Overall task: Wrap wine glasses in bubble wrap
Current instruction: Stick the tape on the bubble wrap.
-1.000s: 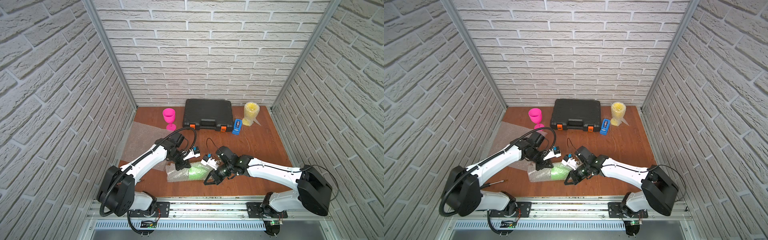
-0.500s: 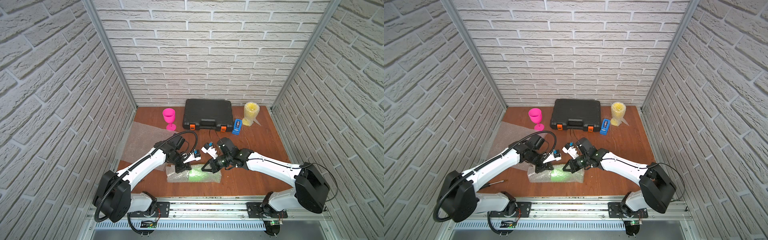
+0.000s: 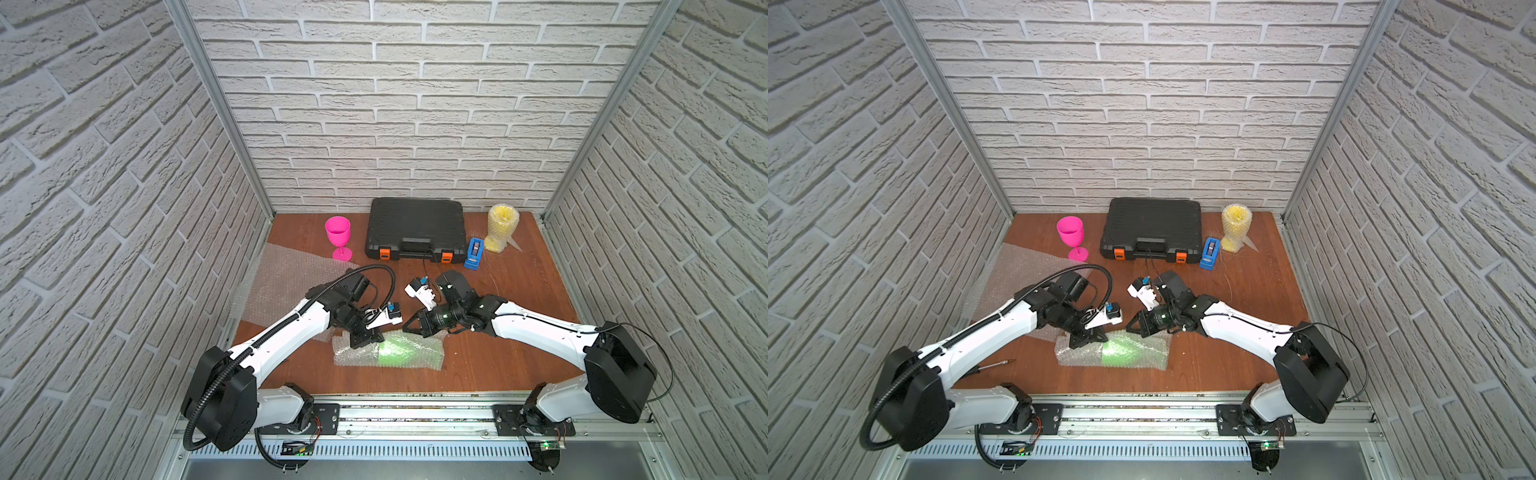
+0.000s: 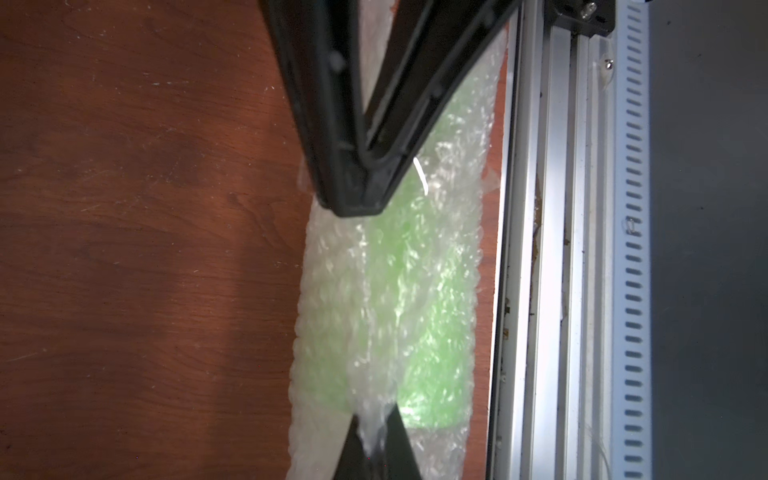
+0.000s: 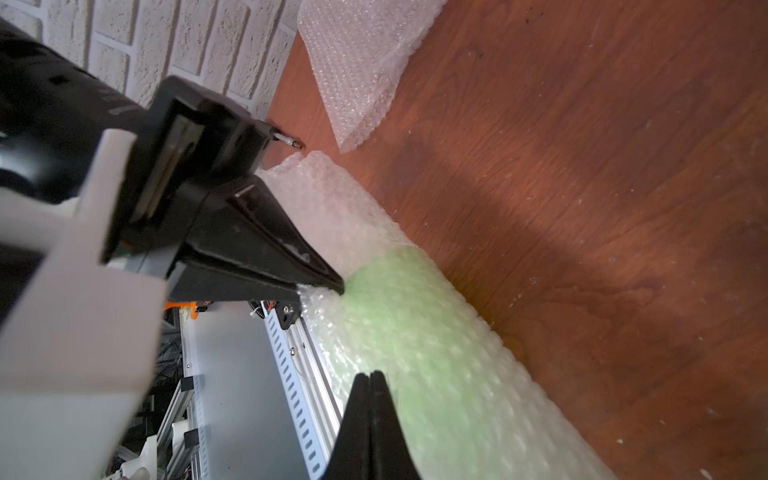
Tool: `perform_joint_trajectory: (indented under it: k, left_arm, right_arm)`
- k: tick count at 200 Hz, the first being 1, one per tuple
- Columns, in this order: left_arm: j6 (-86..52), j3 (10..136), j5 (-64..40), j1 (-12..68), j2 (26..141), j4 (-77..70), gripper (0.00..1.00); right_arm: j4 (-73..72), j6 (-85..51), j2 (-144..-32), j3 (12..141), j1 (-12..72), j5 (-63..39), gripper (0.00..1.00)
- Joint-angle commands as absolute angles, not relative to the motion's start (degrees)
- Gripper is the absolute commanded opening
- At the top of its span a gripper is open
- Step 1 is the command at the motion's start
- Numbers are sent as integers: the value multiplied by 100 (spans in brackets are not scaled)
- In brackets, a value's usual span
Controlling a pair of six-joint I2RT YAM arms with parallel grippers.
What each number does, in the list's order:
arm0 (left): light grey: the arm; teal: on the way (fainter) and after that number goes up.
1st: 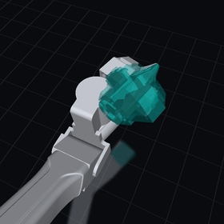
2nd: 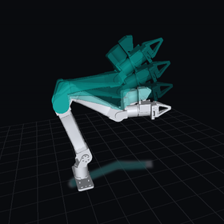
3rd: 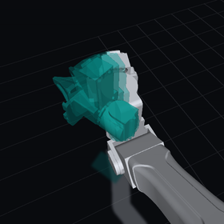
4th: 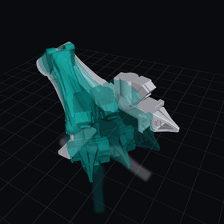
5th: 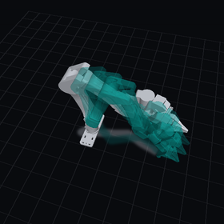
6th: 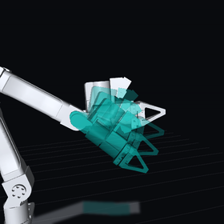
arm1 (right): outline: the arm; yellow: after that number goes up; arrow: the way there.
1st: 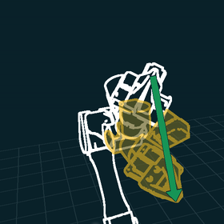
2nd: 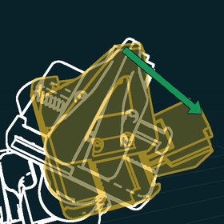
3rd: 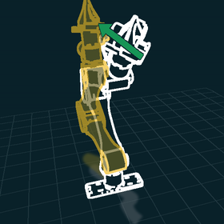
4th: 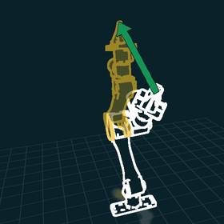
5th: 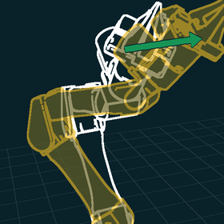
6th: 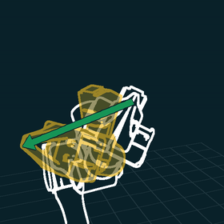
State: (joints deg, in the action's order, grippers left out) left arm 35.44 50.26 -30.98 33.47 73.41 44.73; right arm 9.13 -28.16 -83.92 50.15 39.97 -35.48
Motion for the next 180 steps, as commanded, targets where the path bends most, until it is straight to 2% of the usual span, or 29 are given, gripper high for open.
perform_joint_trajectory:
  k: [1,28,87,153,180]
  left_arm:
    - [3665,4940,-3176,3410,7268,4383,0]
    - [3657,4927,-3109,3461,7259,4398,0]
    - [3611,4896,-3054,3477,7220,4354,0]
    - [3614,4888,-2998,3481,7154,4358,0]
    - [3607,4878,-2982,3495,7127,4355,0]
  right_arm:
    - [711,-2961,-8506,5049,3956,-3314,3]
    - [772,-3021,-8578,5045,3931,-3239,3]
    - [262,-3208,-8282,4870,3892,-3814,3]
    - [424,-3235,-8616,4812,3878,-3301,3]
    - [963,-3164,-8759,4773,3877,-2805,3]
